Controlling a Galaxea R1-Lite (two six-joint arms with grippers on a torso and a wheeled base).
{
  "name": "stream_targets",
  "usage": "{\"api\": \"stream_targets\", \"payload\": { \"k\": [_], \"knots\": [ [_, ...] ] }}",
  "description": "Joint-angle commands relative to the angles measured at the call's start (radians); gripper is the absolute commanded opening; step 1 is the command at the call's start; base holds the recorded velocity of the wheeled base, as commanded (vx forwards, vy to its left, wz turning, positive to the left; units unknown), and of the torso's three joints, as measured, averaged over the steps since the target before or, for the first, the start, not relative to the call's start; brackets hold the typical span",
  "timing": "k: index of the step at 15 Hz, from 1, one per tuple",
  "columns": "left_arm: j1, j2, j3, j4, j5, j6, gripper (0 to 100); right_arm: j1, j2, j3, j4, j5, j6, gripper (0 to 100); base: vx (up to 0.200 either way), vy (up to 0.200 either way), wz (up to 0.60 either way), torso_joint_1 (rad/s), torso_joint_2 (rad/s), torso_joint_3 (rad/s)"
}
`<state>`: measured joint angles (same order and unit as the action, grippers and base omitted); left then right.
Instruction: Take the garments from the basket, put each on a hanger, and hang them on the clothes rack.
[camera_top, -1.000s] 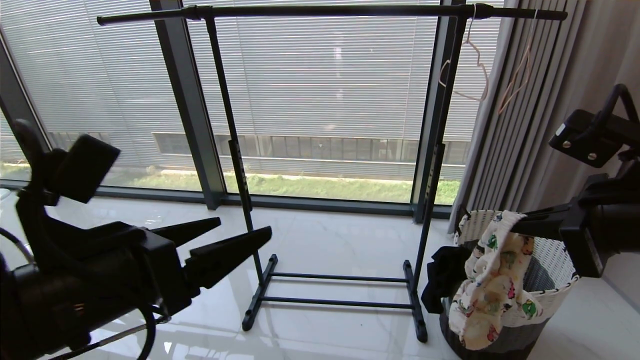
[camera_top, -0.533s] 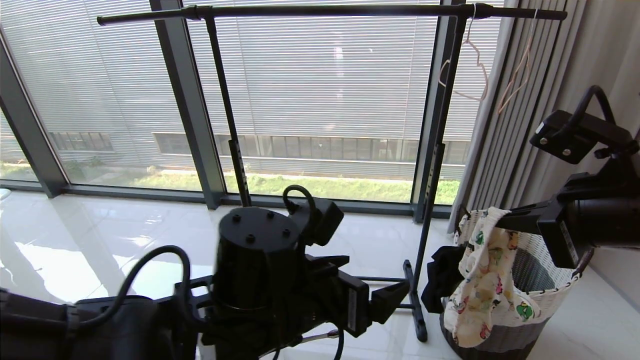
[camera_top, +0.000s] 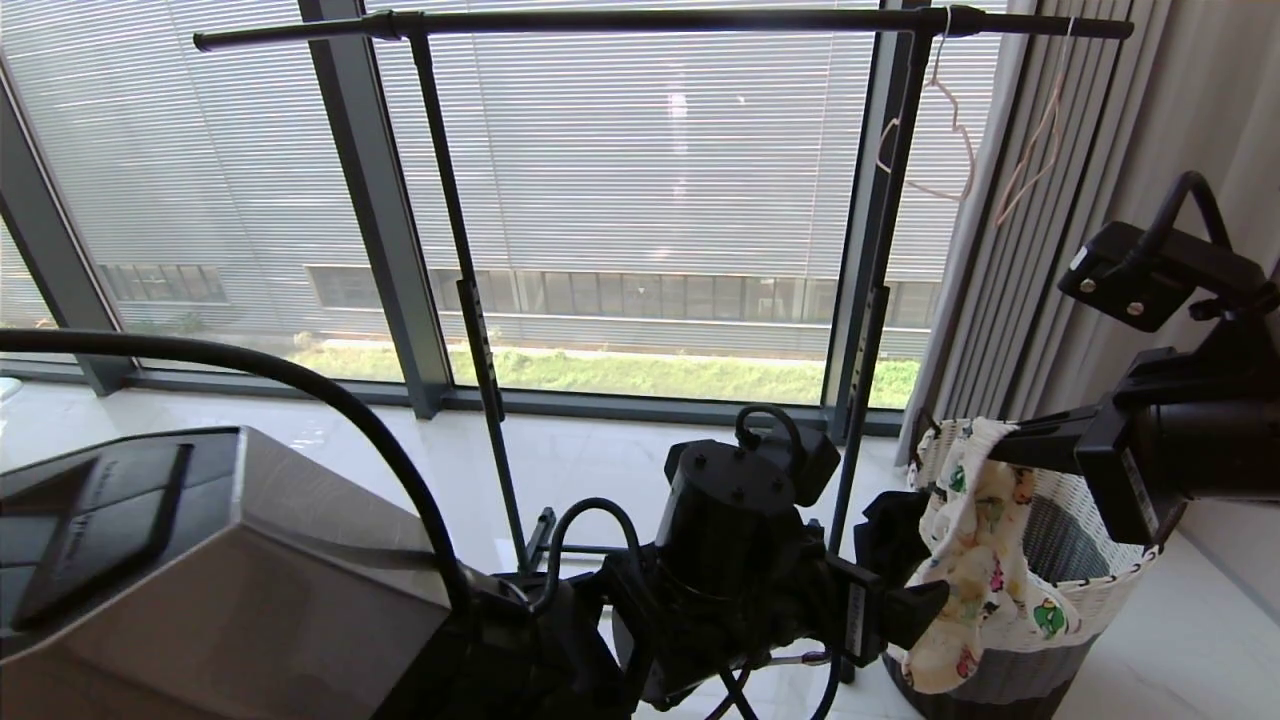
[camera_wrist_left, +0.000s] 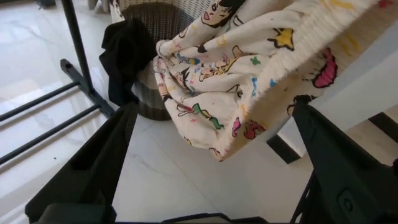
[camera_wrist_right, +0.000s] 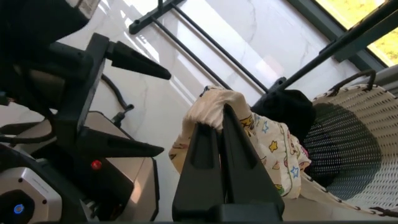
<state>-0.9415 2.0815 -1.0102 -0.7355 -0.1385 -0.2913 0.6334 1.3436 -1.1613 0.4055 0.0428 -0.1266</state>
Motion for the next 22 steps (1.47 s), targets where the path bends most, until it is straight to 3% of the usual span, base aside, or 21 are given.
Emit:
{"api": "stream_targets", "payload": {
  "k": [1,7,11,15,16,19,20,21,22],
  "knots": [
    [0.0,0.089,-0.051,0.001,-0.009,-0.005,100,0.003,-0.003,0.0,-0.001,0.0,-0.001,0,0.0,0.0,0.0,0.0,0.0,0.0],
    [0.006,0.276,-0.176,0.001,0.01,0.0,100,0.032,-0.06,-0.001,0.021,0.032,0.018,0,0.0,0.0,0.0,0.0,0.0,0.0],
    [0.009,0.338,-0.157,0.001,0.085,-0.002,100,0.034,-0.096,-0.024,0.049,0.034,0.036,0,0.0,0.0,0.0,0.0,0.0,0.0],
    [0.012,0.273,-0.068,-0.001,0.112,-0.005,100,0.035,-0.098,-0.043,0.05,0.034,0.038,0,0.0,0.0,0.0,0.0,0.0,0.0],
    [0.012,0.227,-0.021,-0.001,0.122,-0.005,0,0.035,-0.096,-0.041,0.05,0.034,0.038,0,0.0,0.0,0.0,0.0,0.0,0.0],
    [0.01,0.123,0.096,-0.05,0.128,-0.002,0,0.035,-0.093,-0.037,0.049,0.034,0.038,0,0.0,0.0,0.0,0.0,0.0,0.0],
    [0.009,0.054,0.19,-0.128,0.158,0.027,0,0.034,-0.09,-0.034,0.05,0.034,0.039,0,0.0,0.0,0.0,0.0,0.0,0.0],
    [0.009,0.029,0.231,-0.176,0.169,0.077,0,0.034,-0.087,-0.029,0.05,0.034,0.044,0,0.0,0.0,0.0,0.0,0.0,0.0],
    [0.02,-0.018,0.317,-0.274,0.177,0.181,0,0.035,-0.087,-0.017,0.05,0.034,0.061,0,0.0,0.0,0.0,0.0,0.0,0.0]
  ]
}}
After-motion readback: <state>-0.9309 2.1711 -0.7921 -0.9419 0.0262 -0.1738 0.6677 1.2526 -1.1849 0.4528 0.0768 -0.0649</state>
